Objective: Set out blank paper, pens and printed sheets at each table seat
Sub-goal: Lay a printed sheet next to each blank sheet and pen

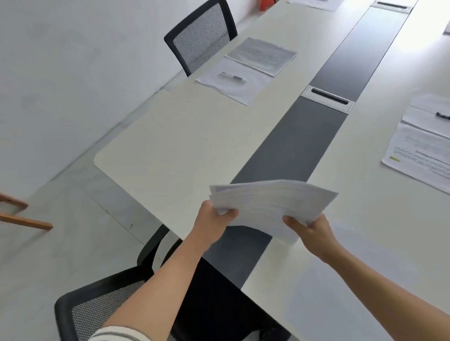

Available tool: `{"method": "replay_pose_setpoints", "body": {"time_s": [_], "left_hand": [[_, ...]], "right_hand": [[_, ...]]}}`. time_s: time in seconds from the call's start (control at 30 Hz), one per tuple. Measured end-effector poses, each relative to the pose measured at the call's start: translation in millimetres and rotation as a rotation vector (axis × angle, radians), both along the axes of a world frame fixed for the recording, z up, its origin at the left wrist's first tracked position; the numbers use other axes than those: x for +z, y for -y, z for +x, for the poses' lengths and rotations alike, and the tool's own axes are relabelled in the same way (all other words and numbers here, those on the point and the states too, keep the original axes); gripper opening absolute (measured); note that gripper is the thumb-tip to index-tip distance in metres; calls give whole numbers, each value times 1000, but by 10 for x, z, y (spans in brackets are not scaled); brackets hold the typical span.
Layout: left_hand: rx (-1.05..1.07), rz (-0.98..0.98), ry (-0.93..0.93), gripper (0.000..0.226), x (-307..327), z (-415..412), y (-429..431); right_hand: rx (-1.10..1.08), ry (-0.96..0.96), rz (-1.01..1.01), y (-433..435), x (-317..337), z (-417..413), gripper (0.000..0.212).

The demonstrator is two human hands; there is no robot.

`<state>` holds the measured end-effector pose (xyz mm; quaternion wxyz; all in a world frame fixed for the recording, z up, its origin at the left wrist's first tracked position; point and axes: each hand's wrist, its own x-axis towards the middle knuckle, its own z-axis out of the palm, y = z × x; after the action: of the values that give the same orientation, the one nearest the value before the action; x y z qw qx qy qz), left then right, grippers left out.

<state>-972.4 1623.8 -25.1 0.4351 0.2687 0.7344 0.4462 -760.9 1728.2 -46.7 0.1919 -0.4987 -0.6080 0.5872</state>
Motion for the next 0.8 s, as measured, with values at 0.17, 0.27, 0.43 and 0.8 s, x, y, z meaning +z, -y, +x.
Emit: {"method": "replay_pose_setpoints", "body": {"time_s": [0.17, 0.27, 0.43, 0.8], "left_hand": [[141, -131, -184, 29, -85, -137, 105], [111, -282, -325, 33, -231, -151, 327], [-114, -426, -462, 39, -632, 36, 602], [-410, -591, -739, 68, -1057, 265, 664]], "right_hand": [[-152, 82, -74, -148, -55, -230, 8], [-271, 61, -346, -193, -263, -431, 18], [-395, 111, -637, -87, -696, -726, 42], [374, 935, 408, -371, -666, -100, 47]]}}
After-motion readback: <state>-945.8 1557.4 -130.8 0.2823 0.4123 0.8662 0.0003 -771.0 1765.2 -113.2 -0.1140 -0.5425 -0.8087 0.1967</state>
